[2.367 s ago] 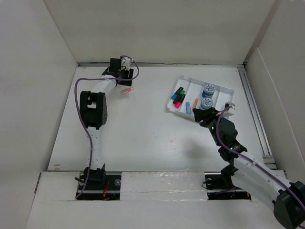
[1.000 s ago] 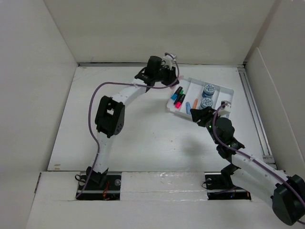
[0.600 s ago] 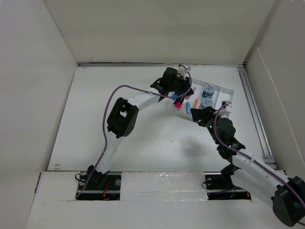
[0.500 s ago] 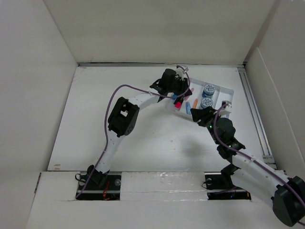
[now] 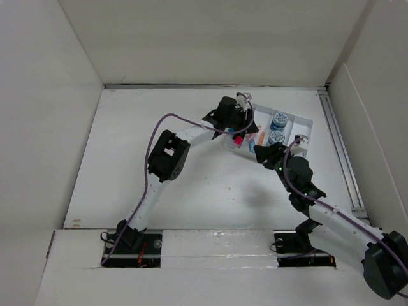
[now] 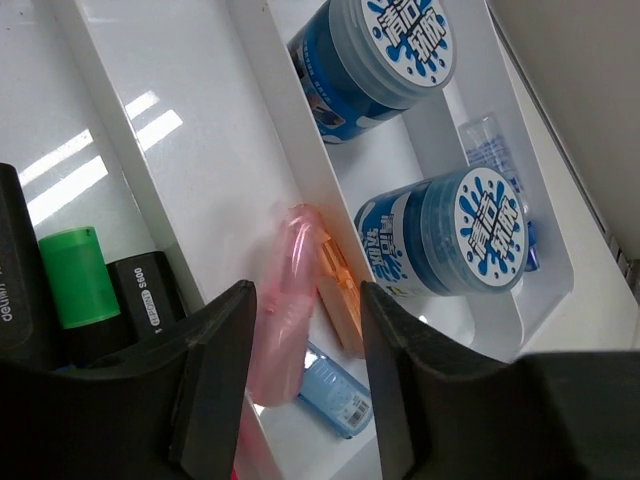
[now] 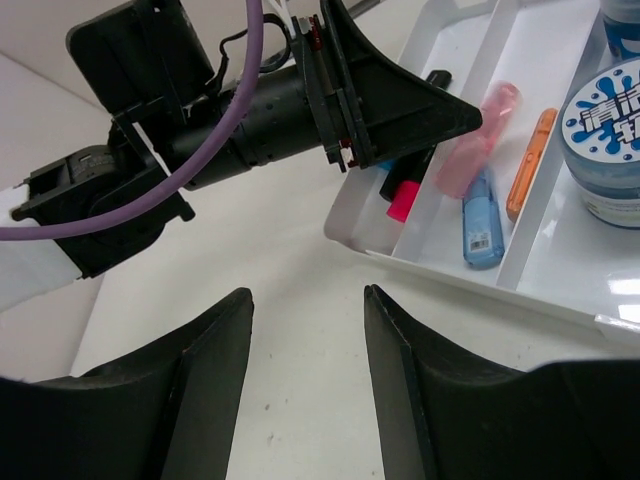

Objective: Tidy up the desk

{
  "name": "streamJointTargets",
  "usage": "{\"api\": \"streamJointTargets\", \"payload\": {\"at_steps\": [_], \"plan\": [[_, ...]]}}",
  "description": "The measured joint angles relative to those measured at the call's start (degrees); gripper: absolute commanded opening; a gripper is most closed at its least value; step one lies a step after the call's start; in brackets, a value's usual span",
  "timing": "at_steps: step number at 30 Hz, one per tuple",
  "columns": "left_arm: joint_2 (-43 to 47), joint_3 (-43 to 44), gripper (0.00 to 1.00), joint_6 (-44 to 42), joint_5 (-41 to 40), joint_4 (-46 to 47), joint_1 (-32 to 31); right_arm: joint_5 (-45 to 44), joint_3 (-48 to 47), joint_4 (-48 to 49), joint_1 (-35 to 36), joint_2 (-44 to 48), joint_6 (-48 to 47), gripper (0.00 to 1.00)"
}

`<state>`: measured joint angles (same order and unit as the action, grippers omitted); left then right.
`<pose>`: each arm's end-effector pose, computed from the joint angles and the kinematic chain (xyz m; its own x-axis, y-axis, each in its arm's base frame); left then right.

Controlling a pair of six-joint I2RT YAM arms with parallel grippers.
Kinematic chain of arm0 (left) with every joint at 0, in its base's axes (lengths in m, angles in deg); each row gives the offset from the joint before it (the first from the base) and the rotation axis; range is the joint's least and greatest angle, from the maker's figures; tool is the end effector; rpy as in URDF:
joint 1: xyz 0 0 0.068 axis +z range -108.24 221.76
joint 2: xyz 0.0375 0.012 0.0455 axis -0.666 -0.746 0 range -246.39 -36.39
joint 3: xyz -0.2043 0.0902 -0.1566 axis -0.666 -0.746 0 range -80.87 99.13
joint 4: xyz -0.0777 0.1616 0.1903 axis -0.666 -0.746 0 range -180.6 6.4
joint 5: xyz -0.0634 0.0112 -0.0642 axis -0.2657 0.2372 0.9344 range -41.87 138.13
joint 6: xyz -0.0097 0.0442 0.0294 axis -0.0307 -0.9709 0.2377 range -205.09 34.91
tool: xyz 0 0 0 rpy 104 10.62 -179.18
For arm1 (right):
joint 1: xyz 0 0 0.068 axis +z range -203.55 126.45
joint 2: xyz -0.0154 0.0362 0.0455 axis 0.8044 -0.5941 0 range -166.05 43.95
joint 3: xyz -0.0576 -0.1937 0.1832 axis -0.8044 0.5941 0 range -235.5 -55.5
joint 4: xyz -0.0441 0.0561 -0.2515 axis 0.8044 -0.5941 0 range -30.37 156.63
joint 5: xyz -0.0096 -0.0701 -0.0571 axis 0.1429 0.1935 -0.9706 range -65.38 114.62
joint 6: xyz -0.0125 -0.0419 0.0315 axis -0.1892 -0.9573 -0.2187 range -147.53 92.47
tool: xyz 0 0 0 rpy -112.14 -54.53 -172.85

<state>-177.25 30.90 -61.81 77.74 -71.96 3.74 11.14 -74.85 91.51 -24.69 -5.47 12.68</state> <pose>0.4368 -0.3637 0.1819 -0.5754 0.0137 -0.8178 0.7397 0.4354 -0.5131 0.1778 0.0886 0.2333 -0.2324 0.5888 -0.7742 -0.1522 0.7641 0.6269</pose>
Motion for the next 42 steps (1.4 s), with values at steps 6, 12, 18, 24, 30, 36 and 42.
{"api": "streamJointTargets", "payload": {"at_steps": [6,12,18,24,30,36,42], "plan": [[0.0,0.17,0.61,-0.02,-0.04,0.2,-0.02,0.09,0.0,0.02,0.0,-0.57,0.09,0.53],[1.9,-0.35,0.61,-1.51,-3.61,-0.52,-0.17,0.02,0.0,0.04,0.0,-0.11,0.07,0.45],[15.61,-11.61,0.63,-0.33,-4.52,3.13,1.88,0.07,0.0,0.33,0.0,0.13,-0.13,0.01],[36.41,-31.3,0.7,6.88,-3.45,18.12,9.88,0.63,0.0,0.63,0.0,0.0,-0.04,0.0],[55.3,-54.45,0.7,11.17,-7.58,25.68,14.29,0.83,0.0,0.79,0.11,-0.04,-0.02,0.06],[67.95,-68.81,0.69,11.96,-13.2,23.08,13.29,0.9,0.0,1.07,0.52,-0.04,-0.09,0.08],[84.28,-75.73,0.66,11.74,-21.97,16.9,13.35,0.81,0.0,1.16,1.36,0.02,-0.24,0.11]]}}
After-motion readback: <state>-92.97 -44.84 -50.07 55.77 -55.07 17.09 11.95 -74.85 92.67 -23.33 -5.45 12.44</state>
